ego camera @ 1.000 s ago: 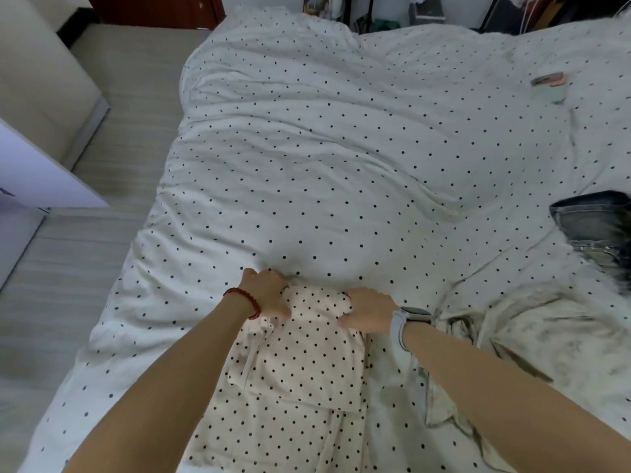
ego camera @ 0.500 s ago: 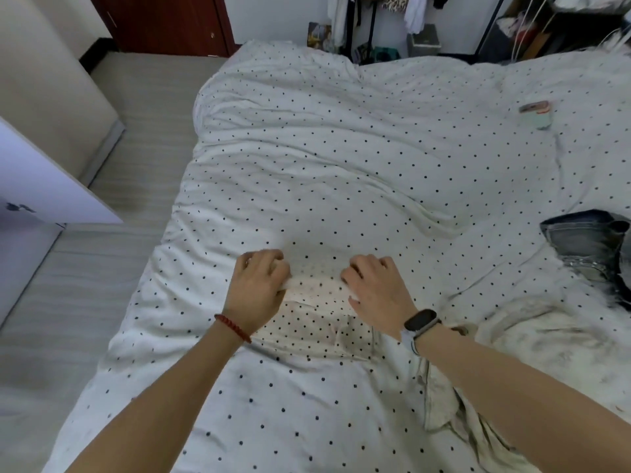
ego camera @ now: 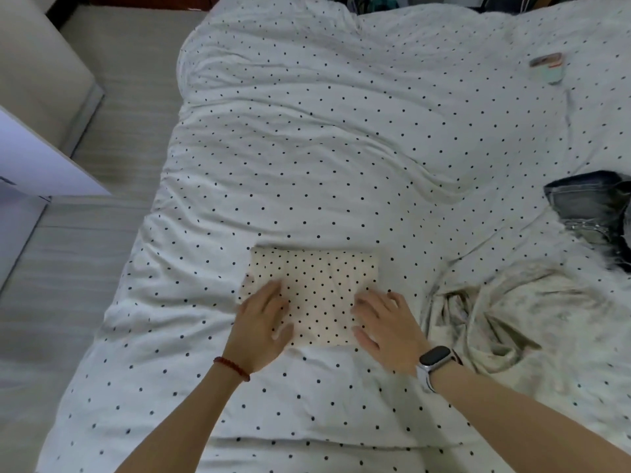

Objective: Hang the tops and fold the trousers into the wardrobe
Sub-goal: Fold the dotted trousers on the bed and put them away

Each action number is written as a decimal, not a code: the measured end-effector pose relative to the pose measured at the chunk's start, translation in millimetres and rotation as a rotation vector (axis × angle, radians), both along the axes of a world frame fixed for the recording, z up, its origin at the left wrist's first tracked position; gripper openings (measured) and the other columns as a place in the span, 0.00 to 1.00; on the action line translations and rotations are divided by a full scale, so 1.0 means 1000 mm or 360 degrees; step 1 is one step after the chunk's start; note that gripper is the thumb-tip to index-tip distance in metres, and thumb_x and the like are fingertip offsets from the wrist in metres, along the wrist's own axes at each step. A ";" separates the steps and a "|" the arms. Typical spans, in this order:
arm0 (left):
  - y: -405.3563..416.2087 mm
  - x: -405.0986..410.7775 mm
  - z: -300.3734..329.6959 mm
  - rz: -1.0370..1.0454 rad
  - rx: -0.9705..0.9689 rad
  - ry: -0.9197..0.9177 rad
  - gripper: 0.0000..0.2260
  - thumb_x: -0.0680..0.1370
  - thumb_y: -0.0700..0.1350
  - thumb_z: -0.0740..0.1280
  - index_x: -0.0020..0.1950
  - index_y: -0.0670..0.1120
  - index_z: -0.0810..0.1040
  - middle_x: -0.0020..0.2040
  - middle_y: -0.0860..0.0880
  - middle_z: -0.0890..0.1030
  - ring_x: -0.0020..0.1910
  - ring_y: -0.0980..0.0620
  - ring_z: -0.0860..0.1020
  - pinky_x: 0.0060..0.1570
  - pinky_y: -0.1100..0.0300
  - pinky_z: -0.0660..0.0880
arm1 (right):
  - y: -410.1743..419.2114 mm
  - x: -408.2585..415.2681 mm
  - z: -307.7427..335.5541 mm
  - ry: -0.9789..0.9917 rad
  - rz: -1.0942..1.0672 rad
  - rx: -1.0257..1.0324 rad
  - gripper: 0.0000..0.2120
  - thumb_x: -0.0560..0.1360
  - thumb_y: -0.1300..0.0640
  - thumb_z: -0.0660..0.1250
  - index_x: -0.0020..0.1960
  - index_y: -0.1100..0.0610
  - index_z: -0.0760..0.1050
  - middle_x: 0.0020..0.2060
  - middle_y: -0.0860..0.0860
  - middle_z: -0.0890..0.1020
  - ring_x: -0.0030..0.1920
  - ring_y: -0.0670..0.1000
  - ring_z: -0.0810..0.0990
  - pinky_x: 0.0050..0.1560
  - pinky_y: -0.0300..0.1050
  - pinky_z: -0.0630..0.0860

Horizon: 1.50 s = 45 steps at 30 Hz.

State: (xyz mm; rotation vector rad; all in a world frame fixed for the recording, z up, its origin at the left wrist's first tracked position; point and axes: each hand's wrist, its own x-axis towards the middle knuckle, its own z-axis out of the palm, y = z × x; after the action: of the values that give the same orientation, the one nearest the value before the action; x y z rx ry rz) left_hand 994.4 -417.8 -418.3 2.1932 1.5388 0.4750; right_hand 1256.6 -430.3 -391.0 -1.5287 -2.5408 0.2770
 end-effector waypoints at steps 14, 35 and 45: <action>0.063 0.017 -0.008 0.1163 -0.0962 -0.0377 0.56 0.53 0.76 0.55 0.75 0.49 0.54 0.74 0.47 0.60 0.72 0.45 0.59 0.71 0.44 0.52 | 0.040 -0.029 -0.025 0.0977 -0.1370 -0.0808 0.31 0.70 0.39 0.55 0.68 0.54 0.64 0.58 0.52 0.76 0.59 0.55 0.74 0.60 0.55 0.72; 0.087 0.016 -0.007 0.1264 -0.0927 -0.0683 0.31 0.65 0.65 0.68 0.57 0.49 0.62 0.57 0.47 0.72 0.54 0.44 0.75 0.56 0.46 0.74 | 0.038 -0.036 -0.015 0.1128 -0.1405 -0.0855 0.26 0.76 0.50 0.64 0.69 0.56 0.60 0.63 0.54 0.70 0.61 0.54 0.71 0.60 0.48 0.71; 0.064 0.006 0.001 0.1107 -0.1354 -0.0693 0.41 0.55 0.75 0.68 0.55 0.45 0.77 0.50 0.47 0.81 0.49 0.48 0.80 0.49 0.51 0.78 | 0.043 -0.037 -0.006 0.1325 -0.1531 -0.1057 0.14 0.77 0.53 0.63 0.57 0.59 0.66 0.48 0.50 0.73 0.50 0.52 0.73 0.49 0.41 0.67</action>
State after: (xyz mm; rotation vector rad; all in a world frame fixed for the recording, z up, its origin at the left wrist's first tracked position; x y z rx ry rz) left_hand 1000.2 -353.9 -416.9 0.8402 1.7615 0.3557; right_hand 1220.0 -387.5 -397.5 -2.0191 -0.9582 1.3138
